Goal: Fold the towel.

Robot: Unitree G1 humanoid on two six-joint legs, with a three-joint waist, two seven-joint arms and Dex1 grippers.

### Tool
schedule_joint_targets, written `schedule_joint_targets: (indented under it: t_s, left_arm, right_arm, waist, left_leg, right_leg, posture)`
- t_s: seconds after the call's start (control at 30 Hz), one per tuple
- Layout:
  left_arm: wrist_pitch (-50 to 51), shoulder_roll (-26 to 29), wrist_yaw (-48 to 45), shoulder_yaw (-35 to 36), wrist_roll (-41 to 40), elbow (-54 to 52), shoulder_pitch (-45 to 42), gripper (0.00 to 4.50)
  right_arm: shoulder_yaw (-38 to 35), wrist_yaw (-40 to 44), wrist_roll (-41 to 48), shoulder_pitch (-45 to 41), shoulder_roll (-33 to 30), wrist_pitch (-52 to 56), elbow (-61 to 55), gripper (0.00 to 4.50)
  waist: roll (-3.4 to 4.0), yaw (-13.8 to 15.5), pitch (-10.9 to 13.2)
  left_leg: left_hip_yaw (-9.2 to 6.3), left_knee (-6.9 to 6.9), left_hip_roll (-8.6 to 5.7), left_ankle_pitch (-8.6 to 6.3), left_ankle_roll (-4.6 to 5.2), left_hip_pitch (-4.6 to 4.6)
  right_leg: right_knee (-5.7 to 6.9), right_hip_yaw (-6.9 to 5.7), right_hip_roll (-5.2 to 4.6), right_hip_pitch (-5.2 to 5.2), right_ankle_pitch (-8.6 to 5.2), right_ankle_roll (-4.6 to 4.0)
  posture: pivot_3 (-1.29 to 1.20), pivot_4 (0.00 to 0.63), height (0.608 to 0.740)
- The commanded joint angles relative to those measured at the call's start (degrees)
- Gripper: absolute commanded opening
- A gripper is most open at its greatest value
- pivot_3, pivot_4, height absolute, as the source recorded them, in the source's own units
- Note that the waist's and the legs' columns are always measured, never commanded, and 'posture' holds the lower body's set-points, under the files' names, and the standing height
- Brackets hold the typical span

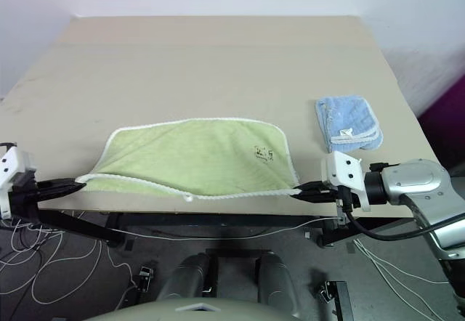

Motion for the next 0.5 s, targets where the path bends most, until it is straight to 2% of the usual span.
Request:
schedule_joint_targets:
  t_s: [0.03,0.27,0.5]
  left_arm:
    - [-0.5,1.7,0.1,1.7,0.5,0.3,-0.7,0.00]
    - [-0.8,1.1,1.5,-0.9,1.2,5.1,-7.5,0.00]
    - [-5.4,-1.2,6.0,-6.5,6.1,12.9,-18.2,0.00]
  right_arm:
    - [-1.9,1.5,-0.7,-0.9,-1.5,-1.4,1.5,0.02]
    - [-0.8,2.3,-4.8,-8.8,-1.1,-6.2,12.9,0.02]
    - [4.7,-0.6,-11.6,-21.3,4.2,-11.1,23.5,0.02]
  waist:
    - [0.00,0.0,0.0]
    - [0.01,0.0,0.0]
    - [0.01,-0.1,0.0]
  left_leg:
    - [0.00,-0.01,0.00,0.00,0.00,0.00]
    - [0.01,-0.02,0.00,0.00,0.00,0.00]
    - [0.02,-0.04,-0.01,0.00,-0.01,-0.02]
  right_leg:
    - [-0.01,0.00,0.00,-0.01,0.00,0.00]
    - [-0.02,-0.04,-0.01,-0.03,0.00,0.00]
    - [0.01,-0.04,0.04,-0.10,0.00,0.00]
  posture:
    - [0.00,0.150,0.740]
    - [0.00,0.150,0.740]
    - [0.00,0.150,0.740]
